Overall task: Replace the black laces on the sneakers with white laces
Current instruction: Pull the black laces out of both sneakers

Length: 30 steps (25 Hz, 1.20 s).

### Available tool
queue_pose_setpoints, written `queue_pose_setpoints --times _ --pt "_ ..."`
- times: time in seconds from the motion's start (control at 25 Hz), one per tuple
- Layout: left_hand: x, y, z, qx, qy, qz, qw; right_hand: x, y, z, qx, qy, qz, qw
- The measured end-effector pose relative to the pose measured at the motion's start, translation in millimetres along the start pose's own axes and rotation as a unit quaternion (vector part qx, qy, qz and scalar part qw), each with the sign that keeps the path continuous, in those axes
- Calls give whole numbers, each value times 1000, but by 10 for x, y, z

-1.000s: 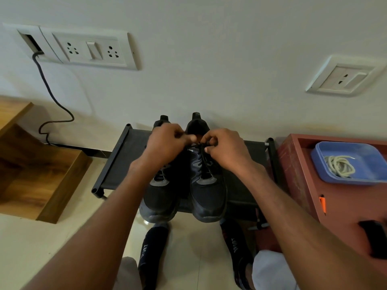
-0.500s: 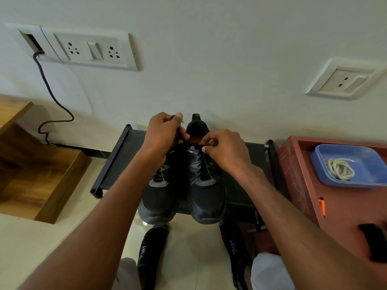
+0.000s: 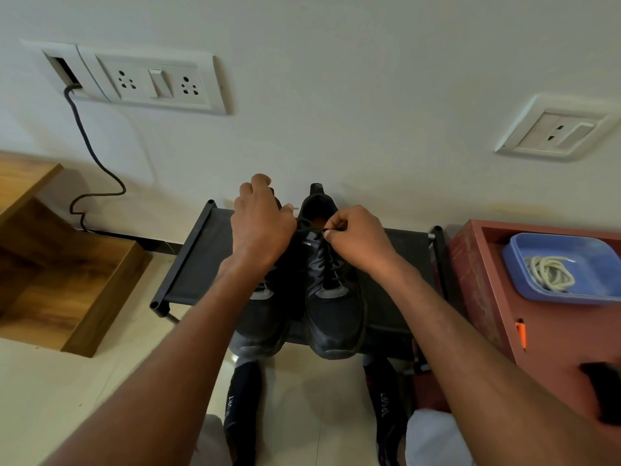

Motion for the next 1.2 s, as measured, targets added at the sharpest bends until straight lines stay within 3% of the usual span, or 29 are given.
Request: queue_pose_setpoints --times 0.24,0.4,0.56,0.72,0.92,1.0,1.04,1.12,1.16,1.2 --pt "-8 -86 -99 -30 60 -31 997 7 -24 69 113 -57 -50 991" --pt "-70 -76 -293 14 138 -37 990 0 4 52 110 -57 -38 992" --pt "-162 -109 -406 33 210 -81 974 1 55 68 316 -80 -98 940" --pt "-225 -176 -407 33 206 -110 972 47 253 257 454 -103 -37 884" --pt "-153 -149 -457 -18 229 -64 971 -19 21 627 500 -275 -34 821" --pt "-129 -121 -432 -34 235 -51 970 -29 -162 683 449 -299 -84 838" --pt "-131 -101 -421 -46 240 -41 969 -41 -228 701 370 -280 -113 879" --pt "-136 -76 -400 -99 256 -12 961 -54 -304 673 80 -149 -128 977" --pt "-142 -82 -397 -132 269 2 954 -73 -274 599 -53 -65 -114 990" --pt "-165 -109 -391 -165 286 12 944 -79 -200 522 -117 -12 -92 989"
Point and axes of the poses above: each hand's wrist, its own x-axis towards the middle knuckle, its own z-axis out of the back of the hand, y = z × x, the point moved 8 cm from there along x, towards the middle knuckle, and after that the axes turned 15 degrees about z, right-handed, at the moved point
